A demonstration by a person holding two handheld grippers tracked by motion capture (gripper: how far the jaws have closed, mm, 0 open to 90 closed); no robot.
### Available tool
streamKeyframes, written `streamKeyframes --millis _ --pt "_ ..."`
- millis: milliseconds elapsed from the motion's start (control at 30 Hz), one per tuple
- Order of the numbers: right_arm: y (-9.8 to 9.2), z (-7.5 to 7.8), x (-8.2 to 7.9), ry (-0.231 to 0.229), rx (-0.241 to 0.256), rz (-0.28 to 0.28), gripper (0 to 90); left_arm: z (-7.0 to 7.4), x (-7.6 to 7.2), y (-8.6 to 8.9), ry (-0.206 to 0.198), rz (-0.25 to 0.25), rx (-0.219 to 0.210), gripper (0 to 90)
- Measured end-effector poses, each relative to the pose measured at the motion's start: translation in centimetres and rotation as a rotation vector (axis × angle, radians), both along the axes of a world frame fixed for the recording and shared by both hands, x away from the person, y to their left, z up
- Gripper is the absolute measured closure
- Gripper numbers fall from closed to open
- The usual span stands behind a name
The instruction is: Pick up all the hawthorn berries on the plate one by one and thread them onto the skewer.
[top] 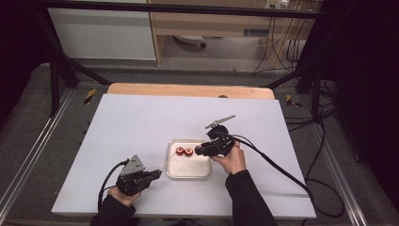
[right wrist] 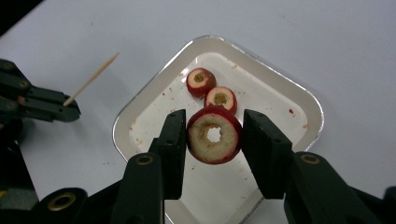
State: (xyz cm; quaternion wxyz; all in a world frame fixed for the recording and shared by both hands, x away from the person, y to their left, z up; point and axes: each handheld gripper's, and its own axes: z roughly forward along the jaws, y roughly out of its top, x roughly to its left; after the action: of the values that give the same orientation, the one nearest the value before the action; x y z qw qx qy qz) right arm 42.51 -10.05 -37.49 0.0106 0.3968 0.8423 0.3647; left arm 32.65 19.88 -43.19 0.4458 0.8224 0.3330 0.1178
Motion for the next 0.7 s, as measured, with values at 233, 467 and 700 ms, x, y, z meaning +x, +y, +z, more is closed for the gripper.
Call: streamKeyframes --millis 233,467,700 --pt "-1.6 -0.3 -0.7 -0.042 0.162 -0.077 61.2 -0.1 -0.2 -0.6 0.004 0.024 -0.005 88.5" --pt "-2.9 -1.1 -1.3 -0.069 0.331 -0.164 61.3 -0.2 -0.4 -1.5 0.012 0.051 -0.024 88.4" --pt "-3.5 -2.0 -1.5 -0.089 0.458 -0.23 61.4 -0.1 -0.3 -2.5 0.01 0.066 -0.049 88.4"
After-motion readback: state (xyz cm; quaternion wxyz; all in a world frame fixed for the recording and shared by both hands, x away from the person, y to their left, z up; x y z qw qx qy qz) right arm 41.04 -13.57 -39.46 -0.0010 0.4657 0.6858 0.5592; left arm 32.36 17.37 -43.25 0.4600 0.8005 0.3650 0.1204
